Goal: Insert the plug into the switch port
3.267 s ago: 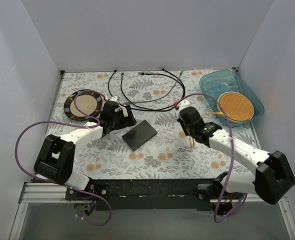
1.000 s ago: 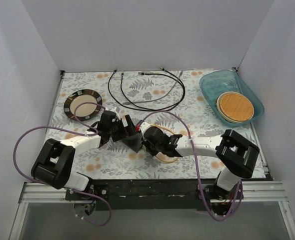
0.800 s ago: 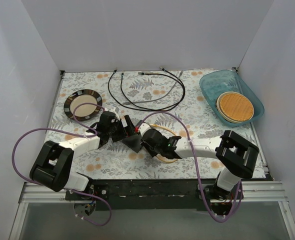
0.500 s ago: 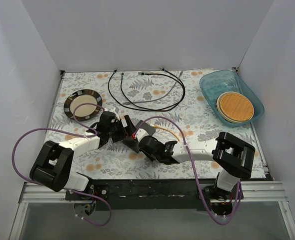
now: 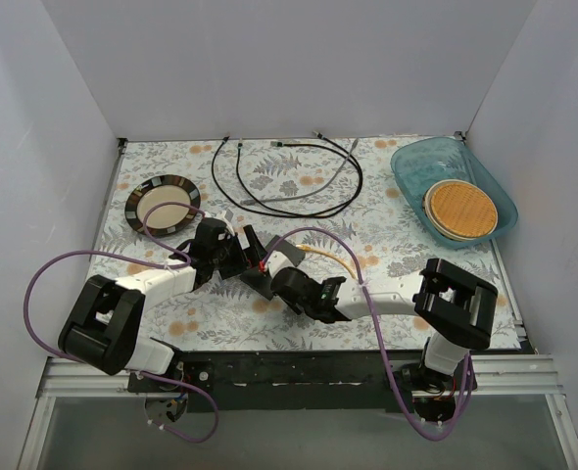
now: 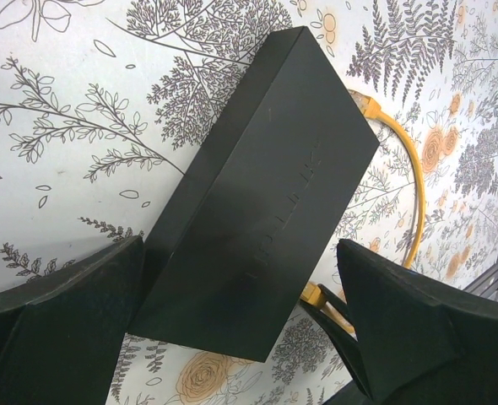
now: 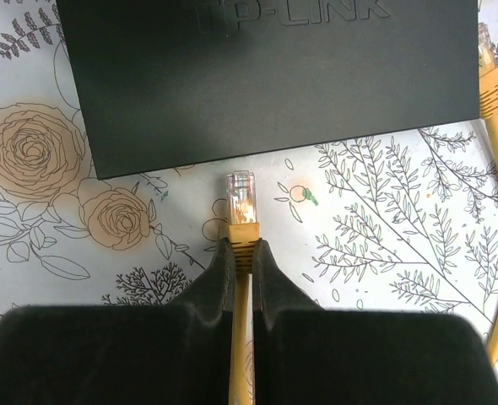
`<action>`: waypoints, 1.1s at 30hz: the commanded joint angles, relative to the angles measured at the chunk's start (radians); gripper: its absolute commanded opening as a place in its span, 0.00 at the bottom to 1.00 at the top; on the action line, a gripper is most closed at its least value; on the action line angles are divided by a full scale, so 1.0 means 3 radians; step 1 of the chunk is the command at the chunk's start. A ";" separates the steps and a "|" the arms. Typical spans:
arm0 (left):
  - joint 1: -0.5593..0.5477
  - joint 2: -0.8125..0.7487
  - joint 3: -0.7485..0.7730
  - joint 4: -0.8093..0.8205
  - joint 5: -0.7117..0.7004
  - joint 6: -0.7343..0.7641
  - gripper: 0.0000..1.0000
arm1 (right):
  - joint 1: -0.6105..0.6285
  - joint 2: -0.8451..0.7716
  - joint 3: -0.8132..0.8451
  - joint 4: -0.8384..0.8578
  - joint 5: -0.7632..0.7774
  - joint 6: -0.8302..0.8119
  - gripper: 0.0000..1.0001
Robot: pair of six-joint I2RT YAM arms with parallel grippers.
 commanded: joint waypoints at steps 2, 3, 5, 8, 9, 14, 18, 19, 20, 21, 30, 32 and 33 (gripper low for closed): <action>0.0000 0.0017 -0.0003 0.0059 0.0078 -0.0003 0.98 | 0.0046 0.0039 0.0095 0.0055 0.0092 0.0010 0.01; 0.0000 0.0023 -0.0003 0.0064 0.0078 -0.0003 0.98 | 0.0052 0.0039 0.0100 0.0141 0.0102 0.0010 0.01; 0.0000 0.0028 -0.0013 0.0074 0.0078 -0.0003 0.98 | 0.0067 0.0034 0.0105 0.0147 0.0107 0.0005 0.01; 0.0000 0.0038 -0.0014 0.0079 0.0083 -0.0008 0.98 | 0.0082 0.0029 0.0110 0.0162 0.0113 -0.0010 0.01; 0.0005 0.0038 -0.0008 0.0079 0.0078 -0.0008 0.98 | 0.0087 0.0034 0.0120 0.0163 0.0113 -0.0015 0.01; 0.0000 0.0038 -0.0008 0.0079 0.0078 -0.0008 0.98 | 0.0118 0.0039 0.0136 0.0168 0.0153 -0.0015 0.01; 0.0000 0.0038 -0.0019 0.0069 0.0083 0.0002 0.98 | 0.0133 0.0034 0.0151 0.0173 0.0209 -0.0010 0.01; 0.0000 0.0043 -0.0019 0.0069 0.0078 -0.0003 0.98 | 0.0128 0.0034 0.0156 0.0178 0.0225 -0.0010 0.01; 0.0000 0.0038 -0.0019 0.0074 0.0083 0.0002 0.98 | 0.0128 0.0039 0.0156 0.0183 0.0230 -0.0010 0.01; 0.0000 0.0043 -0.0024 0.0069 0.0083 -0.0003 0.98 | 0.0133 0.0044 0.0166 0.0183 0.0240 -0.0010 0.01; 0.0000 0.0043 -0.0029 0.0069 0.0073 0.0007 0.98 | 0.0144 0.0106 0.0228 0.0203 0.0235 -0.0031 0.01; 0.0005 0.0048 -0.0034 0.0069 0.0078 0.0012 0.98 | 0.0149 0.0121 0.0238 0.0203 0.0240 -0.0036 0.01; 0.0000 0.0053 -0.0034 0.0079 0.0083 0.0007 0.98 | 0.0149 0.0126 0.0238 0.0198 0.0245 -0.0036 0.01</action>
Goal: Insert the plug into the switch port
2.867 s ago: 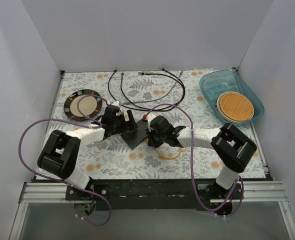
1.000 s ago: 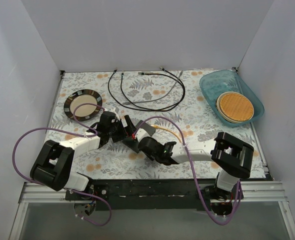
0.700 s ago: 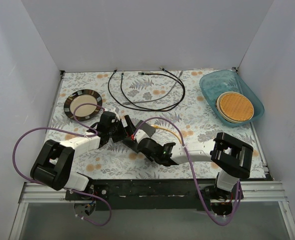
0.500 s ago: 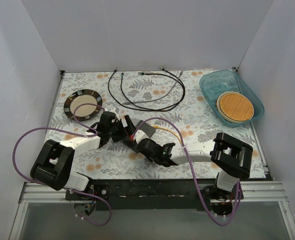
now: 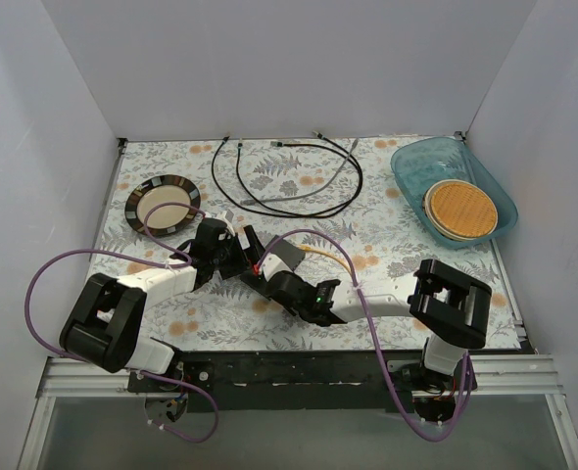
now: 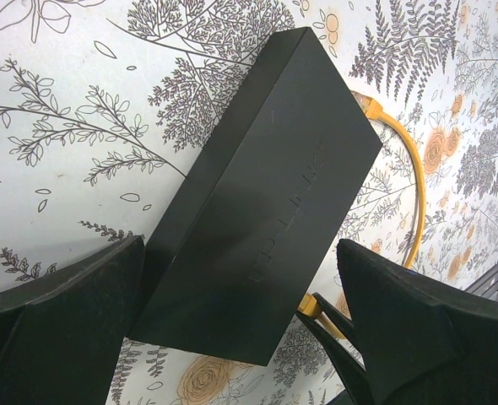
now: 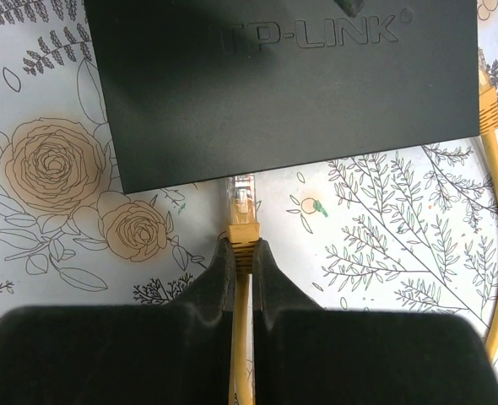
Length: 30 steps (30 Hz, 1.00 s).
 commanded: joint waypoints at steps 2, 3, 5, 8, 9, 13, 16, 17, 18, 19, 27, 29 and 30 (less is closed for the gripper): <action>0.0001 0.0006 -0.0021 0.0021 0.0074 0.0017 0.98 | 0.0035 0.0060 0.0173 0.0165 0.0099 -0.0013 0.01; 0.0001 0.0006 -0.0026 0.0021 0.0069 0.0012 0.98 | 0.0036 0.0060 0.0179 0.0160 0.0099 -0.0013 0.01; 0.0001 0.0001 -0.0026 0.0011 0.0059 0.0012 0.98 | 0.0046 0.0055 0.0179 0.0175 0.0094 -0.0013 0.01; 0.0001 0.0006 -0.0021 0.0016 0.0059 0.0017 0.98 | 0.0066 0.0050 0.0184 0.0191 0.0094 -0.0018 0.01; 0.0001 0.0001 -0.0021 0.0016 0.0069 0.0012 0.98 | 0.0071 0.0050 0.0184 0.0196 0.0094 -0.0018 0.01; 0.0001 0.0011 -0.0021 0.0031 0.0089 0.0012 0.98 | 0.0102 0.0045 0.0179 0.0221 0.0120 -0.0023 0.01; 0.0001 0.0022 -0.0016 0.0031 0.0090 0.0007 0.98 | 0.0117 0.0040 0.0179 0.0237 0.0140 -0.0028 0.01; 0.0001 0.0032 -0.0011 0.0031 0.0090 0.0012 0.98 | 0.0127 0.0034 0.0173 0.0247 0.0140 -0.0033 0.01; 0.0006 0.0032 -0.0006 0.0031 0.0105 0.0007 0.98 | 0.0123 0.0029 0.0179 0.0252 0.0150 -0.0028 0.01; 0.0001 0.0032 -0.0006 0.0026 0.0105 0.0007 0.98 | 0.0133 0.0034 0.0179 0.0252 0.0171 -0.0028 0.01; 0.0001 0.0057 -0.0016 0.0036 0.0135 0.0032 0.98 | 0.0128 0.0085 0.0230 0.0288 0.0329 -0.0038 0.01; 0.0001 0.0063 -0.0016 0.0026 0.0136 0.0048 0.98 | 0.0128 0.0116 0.0260 0.0303 0.0355 -0.0038 0.01; 0.0001 0.0063 -0.0016 0.0021 0.0130 0.0063 0.97 | 0.0128 0.0126 0.0265 0.0308 0.0355 -0.0033 0.01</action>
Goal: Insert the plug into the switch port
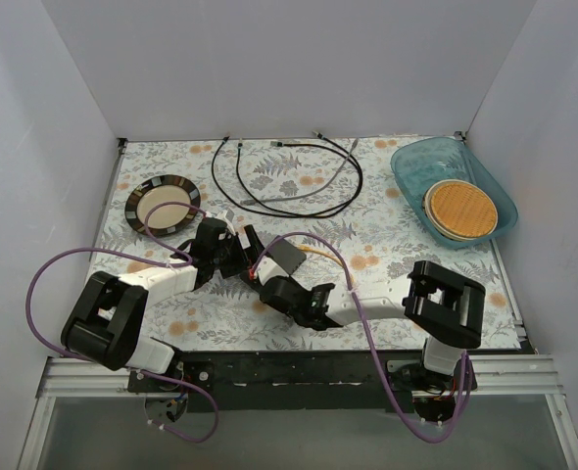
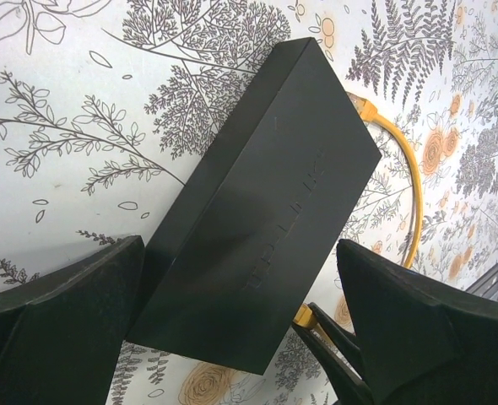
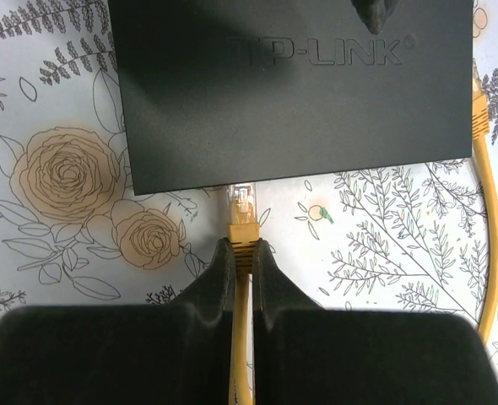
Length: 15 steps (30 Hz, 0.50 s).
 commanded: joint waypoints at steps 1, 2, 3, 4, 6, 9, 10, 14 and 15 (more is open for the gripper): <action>-0.0006 0.0024 -0.0015 -0.0053 0.0104 0.0048 0.97 | 0.0021 0.0097 0.0232 0.0313 0.0181 -0.0008 0.01; -0.0006 0.0014 -0.0010 -0.0063 0.0094 0.0053 0.96 | 0.0021 0.0113 0.0238 0.0329 0.0181 -0.0008 0.01; -0.0006 0.0014 -0.0015 -0.0068 0.0094 0.0063 0.96 | 0.0021 0.0123 0.0248 0.0334 0.0181 -0.0003 0.01; -0.0006 0.0009 -0.0015 -0.0073 0.0099 0.0068 0.96 | 0.0021 0.0143 0.0253 0.0354 0.0166 0.0007 0.01; -0.0006 -0.0006 -0.0035 -0.0073 0.0104 0.0073 0.96 | 0.0021 0.0154 0.0258 0.0380 0.0155 0.0018 0.01; -0.0006 -0.0011 -0.0051 -0.0073 0.0124 0.0094 0.95 | 0.0021 0.0133 0.0248 0.0441 0.0130 0.0013 0.01; -0.0006 -0.0001 -0.0046 -0.0068 0.0139 0.0099 0.95 | 0.0021 0.0128 0.0243 0.0457 0.0120 0.0008 0.01; -0.0006 0.0045 -0.0030 -0.0073 0.0196 0.0155 0.93 | 0.0016 0.0082 0.0212 0.0559 0.0084 -0.0110 0.01; -0.0006 0.0065 -0.0030 -0.0073 0.0201 0.0160 0.93 | 0.0011 0.0072 0.0227 0.0579 0.0079 -0.0125 0.01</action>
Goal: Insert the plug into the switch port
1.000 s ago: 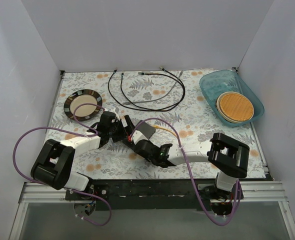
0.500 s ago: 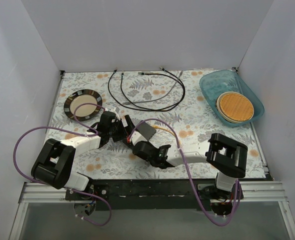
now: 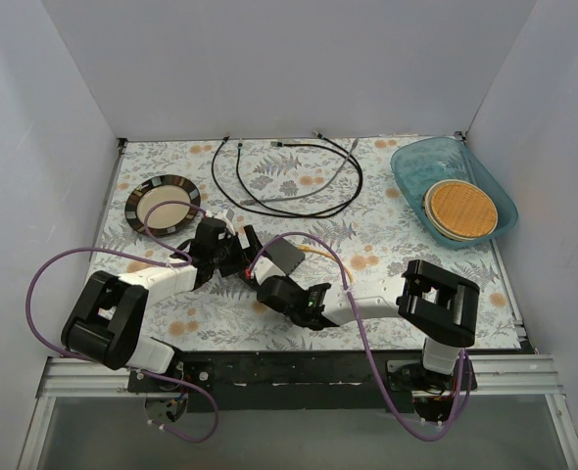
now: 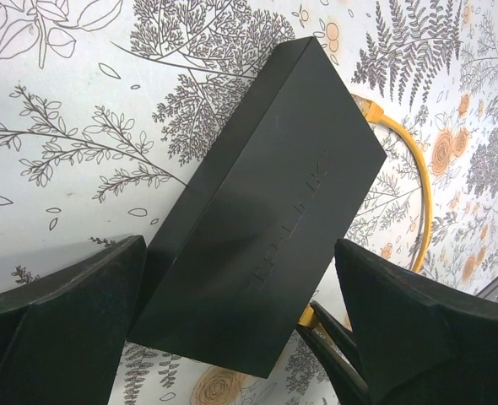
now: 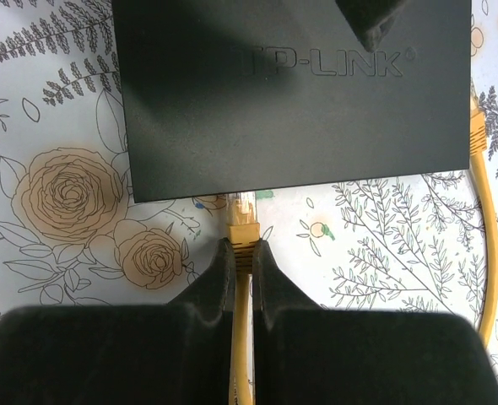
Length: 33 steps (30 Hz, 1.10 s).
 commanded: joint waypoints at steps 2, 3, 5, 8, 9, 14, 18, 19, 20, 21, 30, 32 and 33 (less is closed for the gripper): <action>-0.0021 0.0059 -0.0024 -0.0098 0.0246 0.0047 0.93 | -0.0007 -0.0059 0.0160 0.0502 -0.0021 -0.0087 0.01; -0.0021 0.0054 -0.0019 -0.0098 0.0251 0.0047 0.93 | -0.0012 -0.0054 0.0180 0.0502 -0.0031 -0.0092 0.01; -0.0021 0.0054 -0.0034 -0.0093 0.0261 0.0052 0.93 | -0.0038 -0.0054 0.0201 0.0502 -0.0051 -0.0072 0.01; -0.0021 0.0044 -0.0039 -0.0093 0.0281 0.0052 0.92 | -0.0064 -0.0039 0.0221 0.0497 -0.0046 -0.0031 0.01; -0.0021 0.0039 -0.0044 -0.0093 0.0286 0.0042 0.92 | -0.0069 -0.0034 0.0227 0.0497 -0.0051 -0.0016 0.01; -0.0021 0.0038 -0.0095 -0.0026 0.0358 -0.0004 0.92 | -0.0130 -0.0044 0.0206 0.0548 -0.0031 0.0117 0.01; -0.0021 0.0013 -0.0126 -0.0011 0.0419 -0.0019 0.91 | -0.0166 -0.0044 0.0206 0.0645 -0.0062 0.0112 0.01; -0.0021 0.0008 -0.0131 -0.0011 0.0424 -0.0009 0.90 | -0.0171 -0.0039 0.0206 0.0670 -0.0097 0.0097 0.01; -0.0021 0.0003 -0.0131 -0.0006 0.0430 0.0006 0.90 | -0.0176 -0.0034 0.0211 0.0711 -0.0102 0.0076 0.01; -0.0021 0.0008 -0.0126 -0.0001 0.0455 0.0011 0.90 | -0.0171 -0.0023 0.0221 0.0737 -0.0123 0.0026 0.01; -0.0046 0.0171 -0.0060 -0.0001 0.0680 0.0134 0.88 | -0.0191 0.0063 0.0334 0.0845 -0.0277 -0.0159 0.01; -0.0057 0.0161 -0.0070 0.0005 0.0680 0.0134 0.88 | -0.0202 0.0074 0.0375 0.0845 -0.0246 -0.0149 0.01; -0.0072 0.0161 -0.0075 0.0005 0.0680 0.0129 0.88 | -0.0217 0.0084 0.0385 0.0839 -0.0241 -0.0139 0.01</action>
